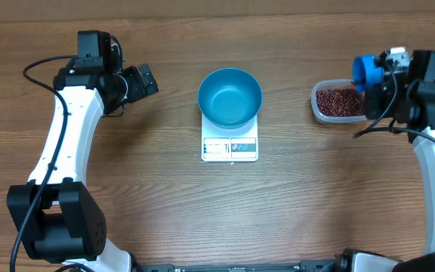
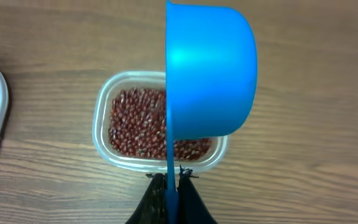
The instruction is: Scoop item into bowl and weigh 150g on scale
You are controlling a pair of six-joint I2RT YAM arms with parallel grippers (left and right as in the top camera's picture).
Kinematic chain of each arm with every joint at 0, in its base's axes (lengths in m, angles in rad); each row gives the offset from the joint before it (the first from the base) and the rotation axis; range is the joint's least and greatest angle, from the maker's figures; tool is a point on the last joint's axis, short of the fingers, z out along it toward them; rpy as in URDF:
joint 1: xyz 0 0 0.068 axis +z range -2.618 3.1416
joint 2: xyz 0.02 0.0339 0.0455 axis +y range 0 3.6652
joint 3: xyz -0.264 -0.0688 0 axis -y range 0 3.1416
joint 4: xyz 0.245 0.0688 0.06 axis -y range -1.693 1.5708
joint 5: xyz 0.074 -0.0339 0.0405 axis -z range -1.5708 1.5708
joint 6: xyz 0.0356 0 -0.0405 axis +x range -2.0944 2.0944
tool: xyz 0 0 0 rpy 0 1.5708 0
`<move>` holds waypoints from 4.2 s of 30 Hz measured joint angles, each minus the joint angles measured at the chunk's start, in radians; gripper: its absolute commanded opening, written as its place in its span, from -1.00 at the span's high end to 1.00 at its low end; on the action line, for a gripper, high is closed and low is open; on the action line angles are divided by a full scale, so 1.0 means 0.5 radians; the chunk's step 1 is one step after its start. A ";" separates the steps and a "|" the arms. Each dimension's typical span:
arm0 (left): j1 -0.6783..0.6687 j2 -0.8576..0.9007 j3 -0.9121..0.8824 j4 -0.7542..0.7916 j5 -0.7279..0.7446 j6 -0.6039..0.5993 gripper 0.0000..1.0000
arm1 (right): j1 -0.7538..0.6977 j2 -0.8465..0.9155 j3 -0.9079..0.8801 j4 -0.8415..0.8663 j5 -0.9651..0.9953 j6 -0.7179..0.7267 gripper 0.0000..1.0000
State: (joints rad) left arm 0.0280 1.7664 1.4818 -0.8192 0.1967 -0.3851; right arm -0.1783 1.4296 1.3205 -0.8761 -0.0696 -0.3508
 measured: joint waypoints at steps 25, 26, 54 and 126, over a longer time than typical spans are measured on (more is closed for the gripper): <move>0.000 0.000 0.000 0.000 0.000 0.000 -0.99 | 0.257 0.442 0.128 -0.224 0.544 -0.340 0.93; 0.000 -0.001 0.000 0.000 0.000 0.001 -0.99 | 0.257 0.457 0.127 -0.222 0.551 -0.356 0.93; 0.000 0.000 0.000 -0.001 0.000 0.000 -1.00 | 0.257 0.595 0.131 -0.129 0.557 -0.410 -0.18; 0.000 -0.001 0.000 -0.001 0.000 0.000 -0.99 | 0.096 0.274 -0.428 0.474 0.147 -0.034 0.72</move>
State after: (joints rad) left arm 0.0280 1.7660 1.4818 -0.8196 0.1967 -0.3851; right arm -0.1303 1.5665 1.1065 -0.6392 0.0040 -0.3676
